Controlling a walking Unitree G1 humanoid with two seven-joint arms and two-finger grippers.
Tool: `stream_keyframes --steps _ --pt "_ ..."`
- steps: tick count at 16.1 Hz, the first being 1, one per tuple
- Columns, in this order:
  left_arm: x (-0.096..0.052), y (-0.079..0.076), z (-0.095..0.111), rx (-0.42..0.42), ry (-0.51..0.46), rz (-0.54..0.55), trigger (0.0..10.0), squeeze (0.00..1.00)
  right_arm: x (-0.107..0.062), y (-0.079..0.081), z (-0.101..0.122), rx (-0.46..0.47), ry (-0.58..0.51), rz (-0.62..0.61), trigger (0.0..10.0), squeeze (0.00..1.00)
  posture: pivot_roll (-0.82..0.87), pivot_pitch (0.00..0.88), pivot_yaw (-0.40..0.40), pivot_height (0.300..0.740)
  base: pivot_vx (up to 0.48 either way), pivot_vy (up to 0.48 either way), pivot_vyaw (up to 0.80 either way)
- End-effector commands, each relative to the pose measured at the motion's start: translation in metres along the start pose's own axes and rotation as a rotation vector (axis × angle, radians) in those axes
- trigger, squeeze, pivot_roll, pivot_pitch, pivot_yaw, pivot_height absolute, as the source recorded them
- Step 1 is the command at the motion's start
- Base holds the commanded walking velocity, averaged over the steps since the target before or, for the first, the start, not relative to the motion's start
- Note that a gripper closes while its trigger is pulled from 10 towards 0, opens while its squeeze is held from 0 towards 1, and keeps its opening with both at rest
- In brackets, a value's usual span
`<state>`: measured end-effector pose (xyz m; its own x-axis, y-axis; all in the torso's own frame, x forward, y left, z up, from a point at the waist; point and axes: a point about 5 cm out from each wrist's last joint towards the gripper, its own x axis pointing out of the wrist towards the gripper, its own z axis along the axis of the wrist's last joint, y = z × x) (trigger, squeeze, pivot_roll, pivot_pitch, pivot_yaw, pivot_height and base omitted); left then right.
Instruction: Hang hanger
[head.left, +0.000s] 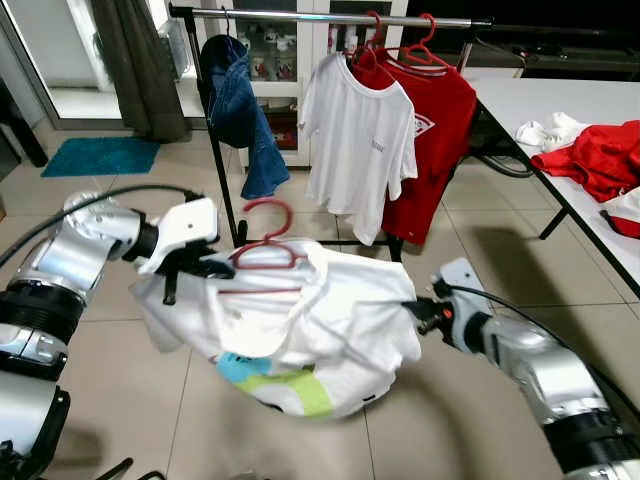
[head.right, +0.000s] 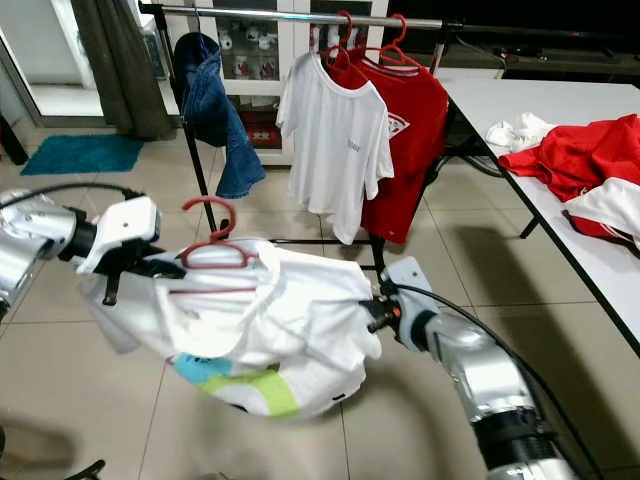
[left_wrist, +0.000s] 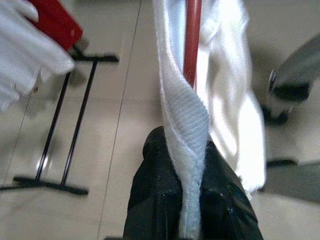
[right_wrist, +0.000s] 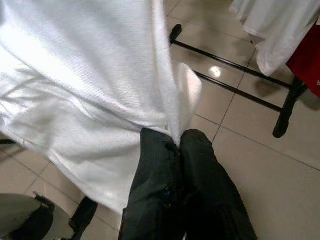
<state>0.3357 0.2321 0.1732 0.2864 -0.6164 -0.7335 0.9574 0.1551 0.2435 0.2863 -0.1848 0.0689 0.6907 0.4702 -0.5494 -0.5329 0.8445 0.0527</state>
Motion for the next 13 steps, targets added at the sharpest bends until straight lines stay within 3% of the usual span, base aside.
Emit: stream_keyframes --steps 1,3,5,8,10,13 --pt "-0.010 0.003 -0.001 0.031 0.045 0.016 0.0 0.00 -0.010 -0.015 -0.003 0.033 -0.006 -0.041 0.0 0.00 -0.12 0.000 -0.022 0.740 0.000 0.000 0.00" --pt "-0.009 -0.003 0.002 0.027 0.009 -0.050 0.0 0.00 -0.011 -0.019 -0.003 0.036 -0.004 -0.050 0.0 0.00 -0.12 0.000 -0.020 0.740 0.000 0.000 0.00" --pt "-0.010 -0.011 -0.001 0.046 0.041 -0.149 0.0 0.00 -0.012 -0.024 -0.003 0.050 -0.006 -0.059 0.0 0.00 -0.12 0.000 -0.019 0.740 0.000 0.000 0.00" --pt "-0.012 -0.016 -0.003 0.045 0.077 -0.208 0.0 0.00 -0.012 -0.027 -0.005 0.067 0.000 -0.065 0.0 0.00 -0.11 0.000 -0.019 0.740 0.000 0.000 0.00" --pt "-0.011 -0.010 -0.011 0.073 0.169 -0.110 0.0 0.00 -0.012 -0.027 -0.005 0.090 -0.009 -0.051 0.0 0.00 -0.11 0.000 -0.017 0.740 0.000 0.000 0.00" --pt "-0.010 -0.015 -0.011 0.083 0.189 -0.161 0.0 0.00 -0.012 -0.028 -0.004 0.137 -0.033 -0.051 0.0 0.00 -0.11 0.000 -0.013 0.740 0.000 0.000 0.00"
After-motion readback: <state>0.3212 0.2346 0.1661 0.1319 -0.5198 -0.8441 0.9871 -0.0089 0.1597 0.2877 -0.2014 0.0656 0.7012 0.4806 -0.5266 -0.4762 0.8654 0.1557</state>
